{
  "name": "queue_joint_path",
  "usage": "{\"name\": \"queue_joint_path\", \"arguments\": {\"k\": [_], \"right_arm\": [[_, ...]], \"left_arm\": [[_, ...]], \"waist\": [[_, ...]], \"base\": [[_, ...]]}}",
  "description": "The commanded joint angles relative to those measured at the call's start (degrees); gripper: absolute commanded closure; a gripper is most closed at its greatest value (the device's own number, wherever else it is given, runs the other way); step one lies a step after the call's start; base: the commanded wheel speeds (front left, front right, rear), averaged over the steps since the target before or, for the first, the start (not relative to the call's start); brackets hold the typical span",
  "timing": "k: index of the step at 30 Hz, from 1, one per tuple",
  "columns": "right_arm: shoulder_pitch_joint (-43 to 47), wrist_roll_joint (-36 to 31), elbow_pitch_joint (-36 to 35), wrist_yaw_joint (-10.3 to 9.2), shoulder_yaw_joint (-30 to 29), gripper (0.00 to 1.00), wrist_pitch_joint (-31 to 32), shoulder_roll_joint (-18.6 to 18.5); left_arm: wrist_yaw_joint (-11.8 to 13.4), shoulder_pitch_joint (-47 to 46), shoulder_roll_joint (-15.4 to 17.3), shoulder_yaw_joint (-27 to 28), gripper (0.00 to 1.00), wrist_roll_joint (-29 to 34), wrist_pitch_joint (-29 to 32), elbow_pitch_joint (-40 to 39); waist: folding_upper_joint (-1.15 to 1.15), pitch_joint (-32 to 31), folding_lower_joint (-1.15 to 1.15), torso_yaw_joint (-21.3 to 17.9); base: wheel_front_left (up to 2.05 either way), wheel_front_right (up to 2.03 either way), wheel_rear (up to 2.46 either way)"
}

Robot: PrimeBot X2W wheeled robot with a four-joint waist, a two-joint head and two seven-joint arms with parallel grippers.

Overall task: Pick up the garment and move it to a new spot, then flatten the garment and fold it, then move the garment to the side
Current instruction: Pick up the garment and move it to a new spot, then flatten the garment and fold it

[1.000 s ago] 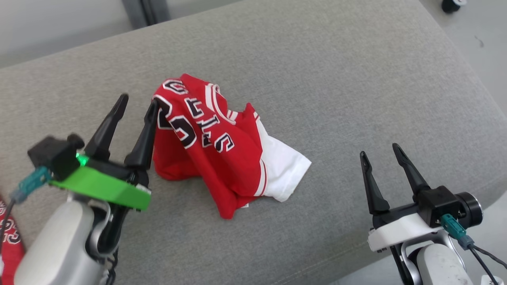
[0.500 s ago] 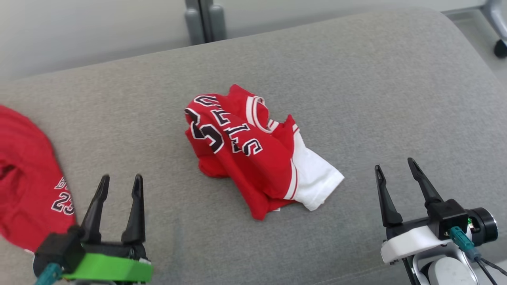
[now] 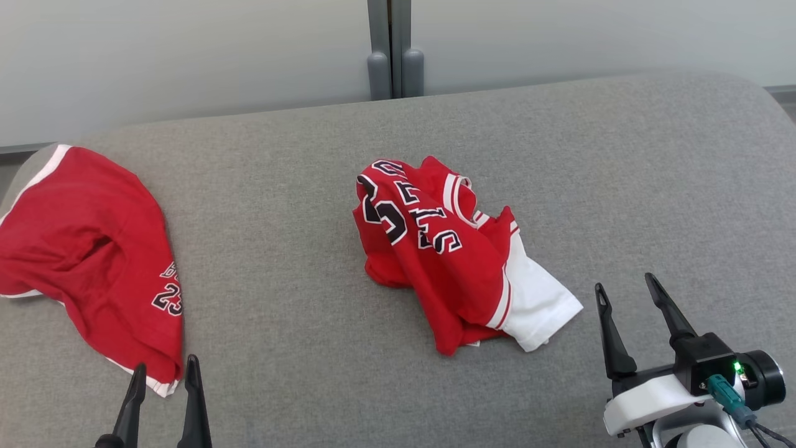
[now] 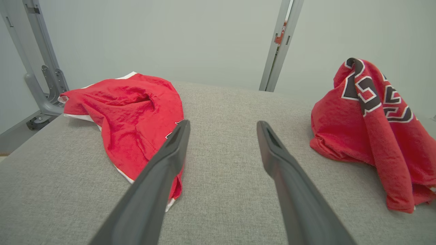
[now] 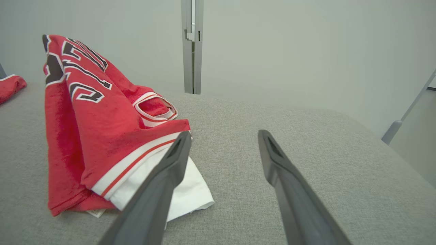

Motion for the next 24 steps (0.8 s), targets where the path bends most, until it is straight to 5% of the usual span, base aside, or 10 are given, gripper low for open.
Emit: {"name": "queue_joint_path", "arguments": {"k": [1,15,18,24], "right_arm": [[0.7,0.5,0.2,-0.08,0.1,0.0,-0.2,-0.1],[-2.6,1.8,2.1,-0.08,-1.1,0.0,-0.2,-0.1],[-6.1,3.0,7.7,-0.08,-1.3,0.0,-0.2,-0.1],[-16.2,-5.2,23.4,-0.1,1.5,0.0,6.1,-0.2]], "left_arm": [[-0.2,1.0,0.0,-0.2,0.0,-0.5,0.0,0.0],[-0.2,0.6,0.0,-2.3,0.0,-1.7,0.0,0.4],[-0.2,0.0,0.0,-2.8,0.0,-2.2,0.0,0.5],[-0.2,-1.5,0.6,-4.4,0.0,-3.0,0.0,1.4]], "waist": [[0.0,-1.7,0.0,1.4],[0.0,-0.6,0.0,2.2],[0.0,0.3,0.0,2.2],[0.0,1.5,0.0,2.6]], "base": [[0.0,0.0,0.0],[0.0,0.0,0.0],[0.0,0.0,0.0],[0.0,0.0,0.0]]}}
